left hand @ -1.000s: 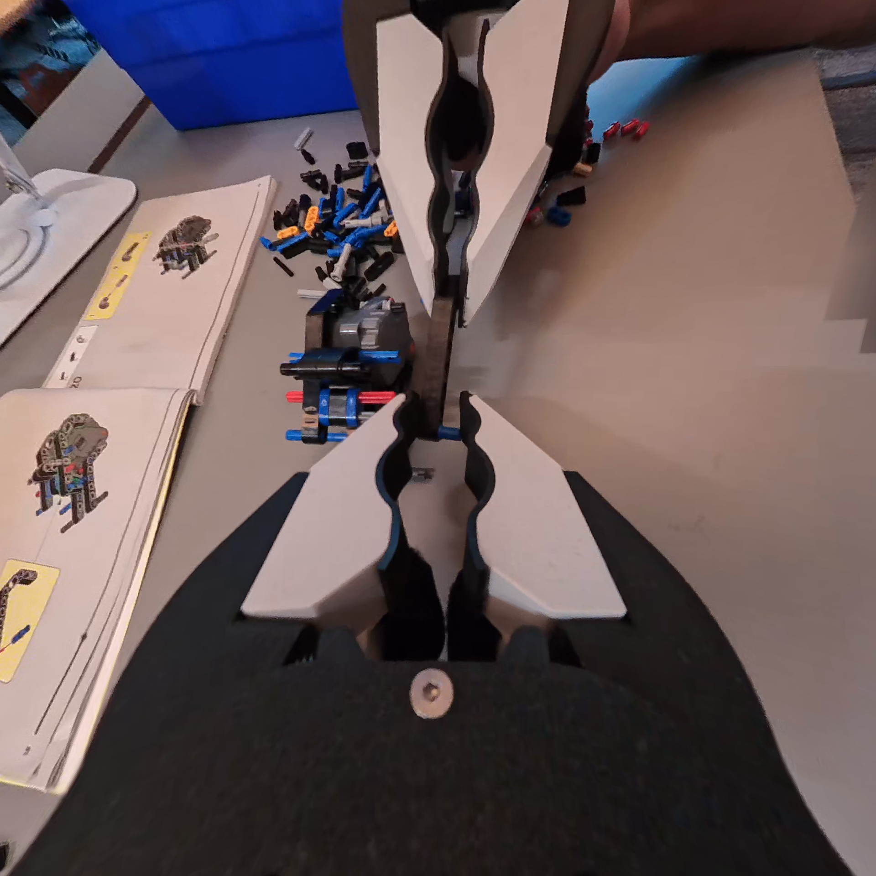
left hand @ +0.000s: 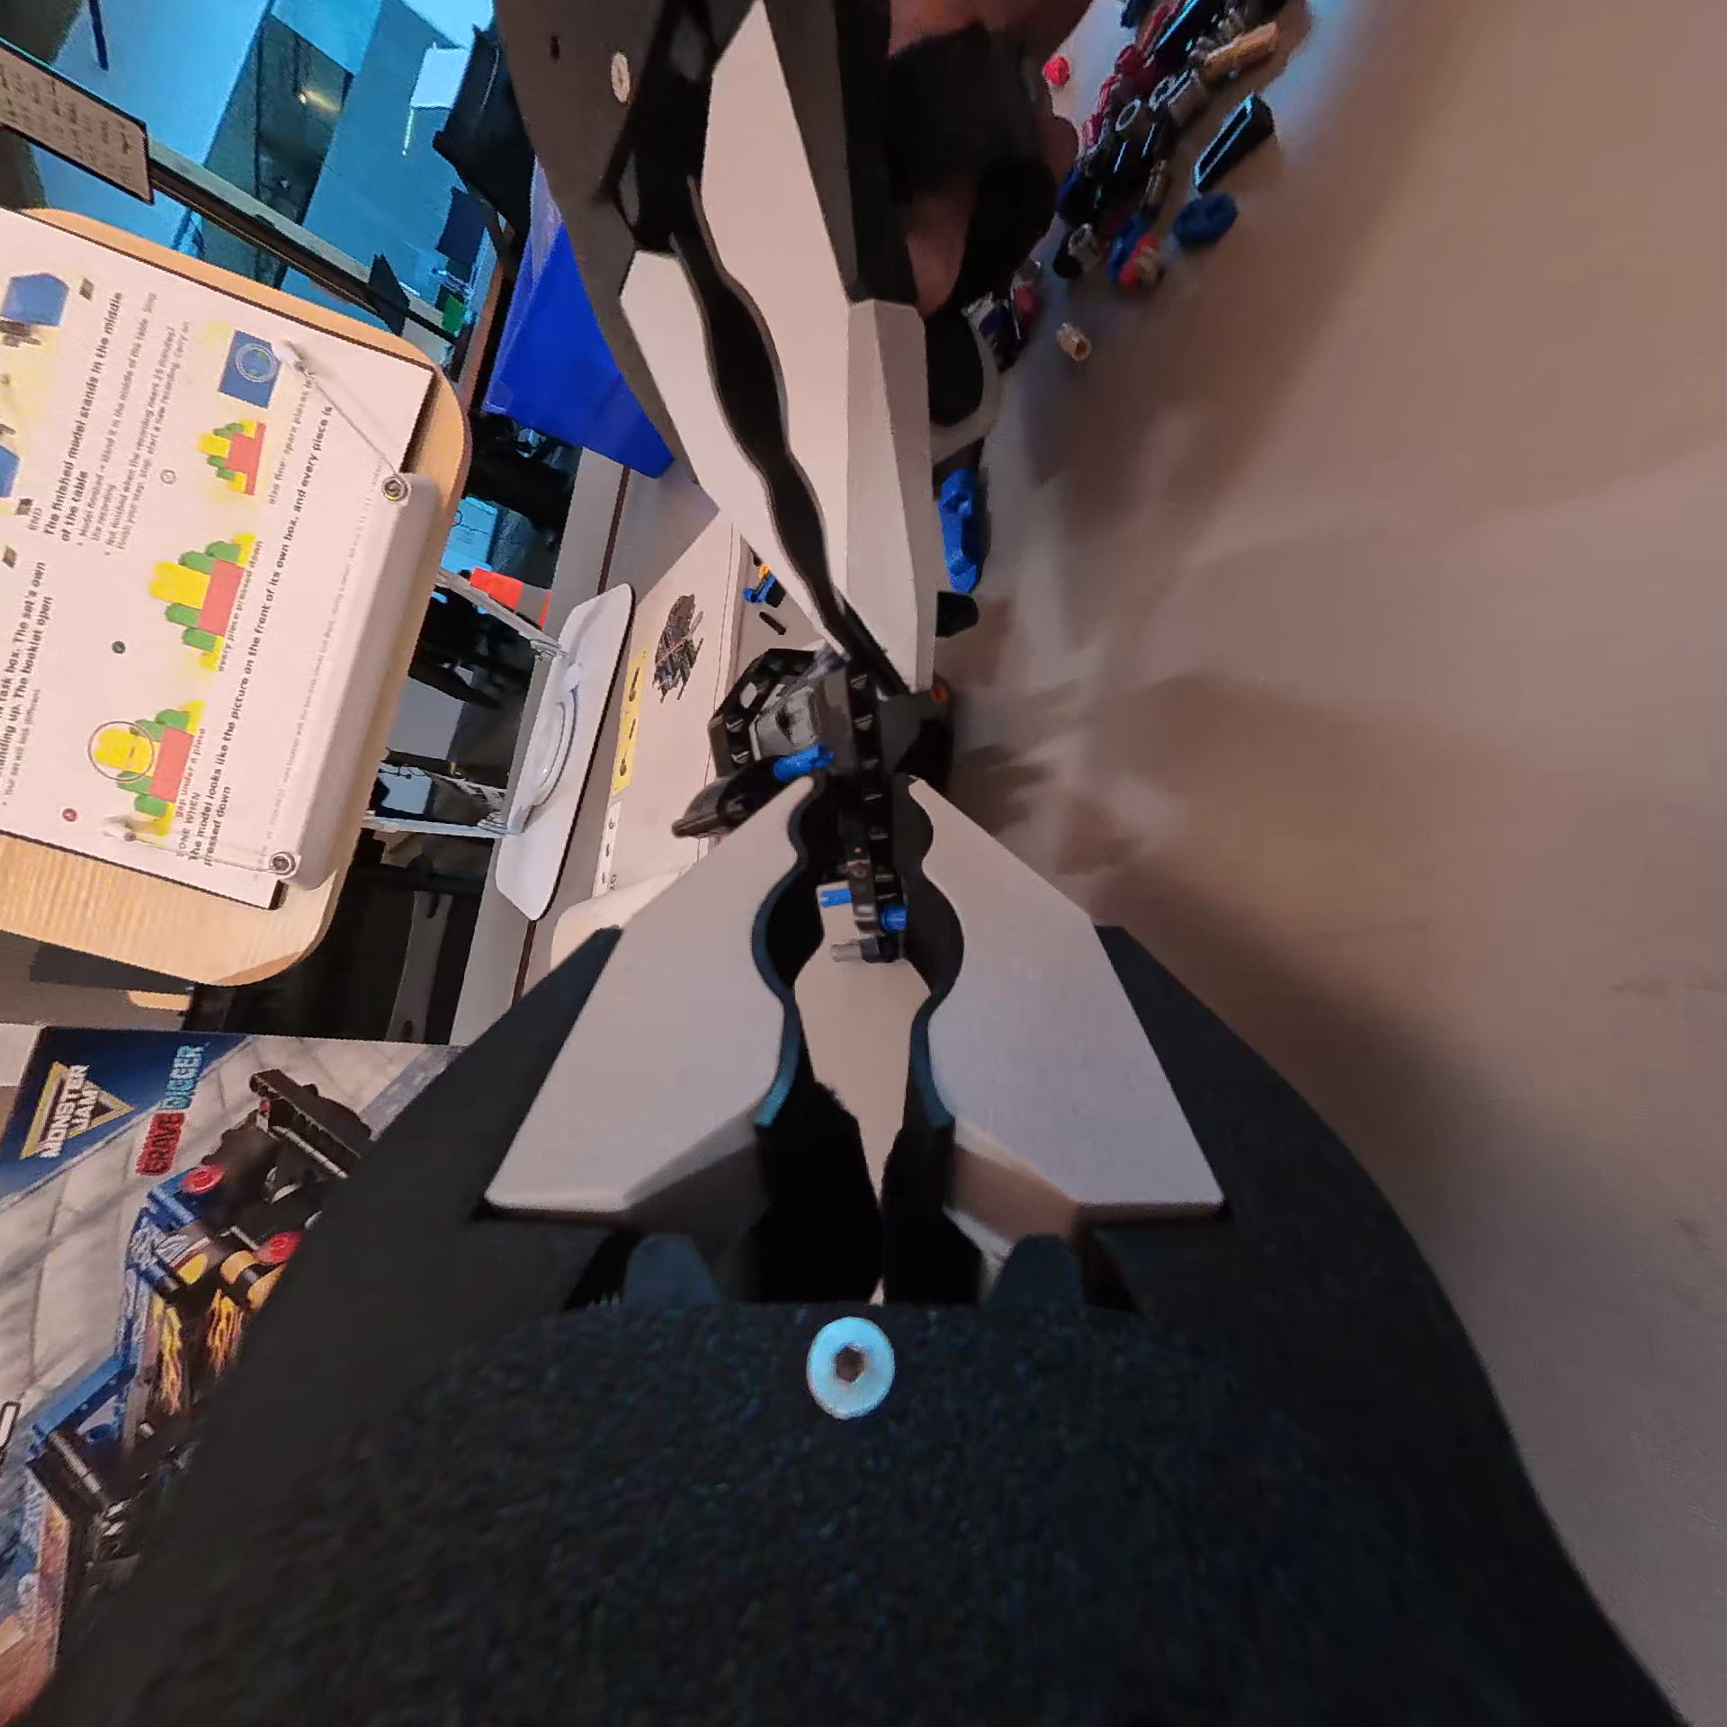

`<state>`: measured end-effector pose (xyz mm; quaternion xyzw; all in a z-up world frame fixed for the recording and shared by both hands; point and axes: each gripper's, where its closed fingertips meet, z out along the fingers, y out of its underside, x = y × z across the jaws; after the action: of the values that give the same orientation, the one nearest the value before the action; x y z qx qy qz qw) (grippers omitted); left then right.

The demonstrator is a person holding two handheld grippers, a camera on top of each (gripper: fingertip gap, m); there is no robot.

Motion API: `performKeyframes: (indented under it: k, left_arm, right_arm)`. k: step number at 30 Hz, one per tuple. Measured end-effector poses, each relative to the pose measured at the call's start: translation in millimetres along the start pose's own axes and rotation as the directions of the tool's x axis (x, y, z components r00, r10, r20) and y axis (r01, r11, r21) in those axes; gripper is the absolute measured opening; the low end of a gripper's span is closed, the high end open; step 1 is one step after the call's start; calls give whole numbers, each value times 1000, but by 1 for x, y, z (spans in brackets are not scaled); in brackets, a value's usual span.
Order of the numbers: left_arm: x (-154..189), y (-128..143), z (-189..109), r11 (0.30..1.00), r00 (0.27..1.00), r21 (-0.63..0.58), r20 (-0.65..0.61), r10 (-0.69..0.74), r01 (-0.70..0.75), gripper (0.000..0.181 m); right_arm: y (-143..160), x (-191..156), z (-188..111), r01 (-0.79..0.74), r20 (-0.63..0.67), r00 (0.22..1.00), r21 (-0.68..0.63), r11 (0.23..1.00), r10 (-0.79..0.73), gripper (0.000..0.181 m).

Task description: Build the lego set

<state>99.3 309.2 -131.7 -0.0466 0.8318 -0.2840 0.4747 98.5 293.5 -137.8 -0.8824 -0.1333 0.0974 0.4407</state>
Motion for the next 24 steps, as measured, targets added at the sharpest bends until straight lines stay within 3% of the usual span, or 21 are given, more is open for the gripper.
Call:
performKeyframes:
  k: [9, 12, 16, 21, 24]
  left_arm:
    - [-7, -3, 2, 1000, 993, -5, 116, 11, -10, 8]
    - [-6, 3, 4, 998, 992, -53, 124, 32, -25, 8]
    - [-7, 5, 4, 997, 993, -70, 119, -13, 21, 8]
    - [-12, 3, 1, 997, 990, -59, 134, -33, 41, 8]
    - [-12, 3, 1, 997, 991, -60, 130, -33, 41, 8]
  right_arm:
    - [-9, 2, -9, 39, -27, 999, 79, 996, -37, 9]
    - [-12, 3, -15, 54, -43, 998, 91, 994, -50, 23]
    - [-16, 18, -23, 105, -166, 982, 118, 988, -84, 48]
    - [-7, 25, -10, 99, -182, 979, 24, 995, -93, 81]
    - [-11, 30, -5, 127, -211, 969, -8, 992, -126, 88]
